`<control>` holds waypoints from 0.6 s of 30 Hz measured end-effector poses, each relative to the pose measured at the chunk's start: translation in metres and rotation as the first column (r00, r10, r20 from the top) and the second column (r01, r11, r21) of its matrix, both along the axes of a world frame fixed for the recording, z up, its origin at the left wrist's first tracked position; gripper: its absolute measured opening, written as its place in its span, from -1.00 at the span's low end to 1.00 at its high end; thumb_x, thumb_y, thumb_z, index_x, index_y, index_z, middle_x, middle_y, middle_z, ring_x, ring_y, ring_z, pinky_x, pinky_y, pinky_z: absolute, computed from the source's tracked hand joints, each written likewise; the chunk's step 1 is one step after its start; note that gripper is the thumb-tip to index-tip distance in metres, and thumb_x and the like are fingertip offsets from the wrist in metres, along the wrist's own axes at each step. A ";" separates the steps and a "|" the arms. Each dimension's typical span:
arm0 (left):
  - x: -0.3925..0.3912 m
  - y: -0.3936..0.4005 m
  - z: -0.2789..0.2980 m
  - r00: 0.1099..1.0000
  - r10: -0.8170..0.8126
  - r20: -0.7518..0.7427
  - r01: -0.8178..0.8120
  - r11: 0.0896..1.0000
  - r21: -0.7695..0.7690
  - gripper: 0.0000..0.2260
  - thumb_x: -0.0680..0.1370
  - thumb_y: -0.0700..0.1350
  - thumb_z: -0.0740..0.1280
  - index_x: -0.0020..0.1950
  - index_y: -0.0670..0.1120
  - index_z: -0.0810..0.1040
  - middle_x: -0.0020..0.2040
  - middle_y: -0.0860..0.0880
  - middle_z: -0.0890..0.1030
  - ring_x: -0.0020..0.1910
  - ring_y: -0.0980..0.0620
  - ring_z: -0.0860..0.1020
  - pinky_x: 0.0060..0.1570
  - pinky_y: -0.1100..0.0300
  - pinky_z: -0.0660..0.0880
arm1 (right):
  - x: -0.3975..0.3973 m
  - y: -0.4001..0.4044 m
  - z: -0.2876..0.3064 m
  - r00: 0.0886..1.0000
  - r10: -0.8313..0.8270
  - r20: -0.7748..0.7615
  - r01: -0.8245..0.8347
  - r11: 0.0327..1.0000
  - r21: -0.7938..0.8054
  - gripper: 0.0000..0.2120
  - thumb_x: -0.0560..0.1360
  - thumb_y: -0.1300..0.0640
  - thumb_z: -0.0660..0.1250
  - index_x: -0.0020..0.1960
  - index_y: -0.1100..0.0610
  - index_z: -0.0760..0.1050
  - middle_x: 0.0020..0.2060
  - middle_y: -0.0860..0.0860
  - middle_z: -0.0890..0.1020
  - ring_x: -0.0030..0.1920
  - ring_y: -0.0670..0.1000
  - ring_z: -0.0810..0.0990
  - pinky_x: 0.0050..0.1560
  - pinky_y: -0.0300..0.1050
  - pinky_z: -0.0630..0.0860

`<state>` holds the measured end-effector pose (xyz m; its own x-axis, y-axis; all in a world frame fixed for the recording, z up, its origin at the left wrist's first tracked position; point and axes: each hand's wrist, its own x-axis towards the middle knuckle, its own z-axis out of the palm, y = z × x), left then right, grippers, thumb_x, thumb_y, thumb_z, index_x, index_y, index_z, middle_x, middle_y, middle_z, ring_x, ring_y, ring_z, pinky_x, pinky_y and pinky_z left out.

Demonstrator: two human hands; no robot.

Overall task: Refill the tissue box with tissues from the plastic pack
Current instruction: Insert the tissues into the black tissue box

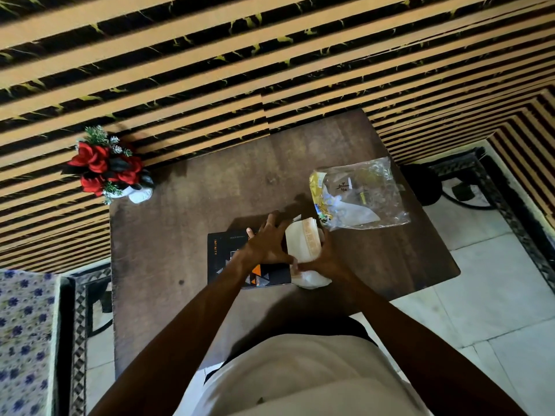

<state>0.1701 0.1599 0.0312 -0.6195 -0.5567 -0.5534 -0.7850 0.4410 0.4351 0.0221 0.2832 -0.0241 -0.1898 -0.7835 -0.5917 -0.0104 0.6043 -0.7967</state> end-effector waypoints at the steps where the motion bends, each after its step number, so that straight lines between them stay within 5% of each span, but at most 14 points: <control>1: 0.009 -0.003 0.000 0.999 -0.035 -0.026 0.034 0.999 -0.012 0.04 0.22 0.19 0.56 0.53 0.11 0.02 0.54 -0.10 0.04 0.51 -0.25 0.13 0.38 -0.44 -0.02 | -0.003 -0.002 0.007 1.000 0.008 0.005 -0.008 1.000 0.029 0.01 0.21 0.13 0.64 0.47 -0.08 0.12 0.31 -0.04 0.46 0.25 -0.02 0.50 0.27 -0.04 0.48; 4: 0.041 -0.001 -0.009 0.973 -0.187 0.137 0.210 0.963 -0.171 0.27 0.08 0.34 0.53 0.54 0.09 -0.21 0.60 -0.08 -0.07 0.56 -0.22 -0.07 0.39 -0.43 -0.11 | -0.020 -0.015 -0.016 0.991 -0.006 -0.135 0.016 0.997 0.076 -0.11 0.12 0.01 0.67 0.34 0.11 0.35 0.21 0.04 0.59 0.16 0.02 0.60 0.23 0.03 0.54; 7: 0.058 0.006 -0.022 0.961 -0.183 0.207 0.228 0.948 -0.222 0.32 0.06 0.34 0.54 0.55 0.05 -0.22 0.60 -0.07 -0.12 0.57 -0.18 -0.14 0.39 -0.48 -0.05 | -0.023 -0.024 -0.030 0.999 0.003 -0.037 0.003 0.987 0.160 -0.16 0.08 -0.05 0.65 0.28 0.16 0.46 0.14 0.12 0.66 0.05 0.06 0.68 0.10 0.14 0.62; 11: 0.054 0.009 -0.022 0.968 -0.154 0.199 0.201 0.949 -0.242 0.31 0.07 0.32 0.55 0.56 0.03 -0.21 0.60 -0.10 -0.07 0.57 -0.19 -0.09 0.37 -0.51 -0.05 | -0.004 -0.026 -0.003 0.994 -0.054 0.099 0.027 0.967 0.255 -0.57 0.44 0.22 0.47 0.25 0.16 0.41 0.06 0.05 0.59 -0.17 -0.09 0.61 -0.35 -0.30 0.58; 18: 0.057 0.008 -0.023 0.977 -0.145 0.160 0.180 0.956 -0.234 0.31 0.06 0.32 0.55 0.55 0.05 -0.22 0.59 -0.09 -0.04 0.56 -0.18 -0.07 0.37 -0.50 -0.08 | -0.007 -0.035 -0.003 0.958 -0.059 0.282 -0.051 0.929 0.367 -0.58 0.48 0.26 0.41 0.31 0.21 0.41 -0.09 0.07 0.64 -0.10 0.03 0.63 -0.13 -0.05 0.59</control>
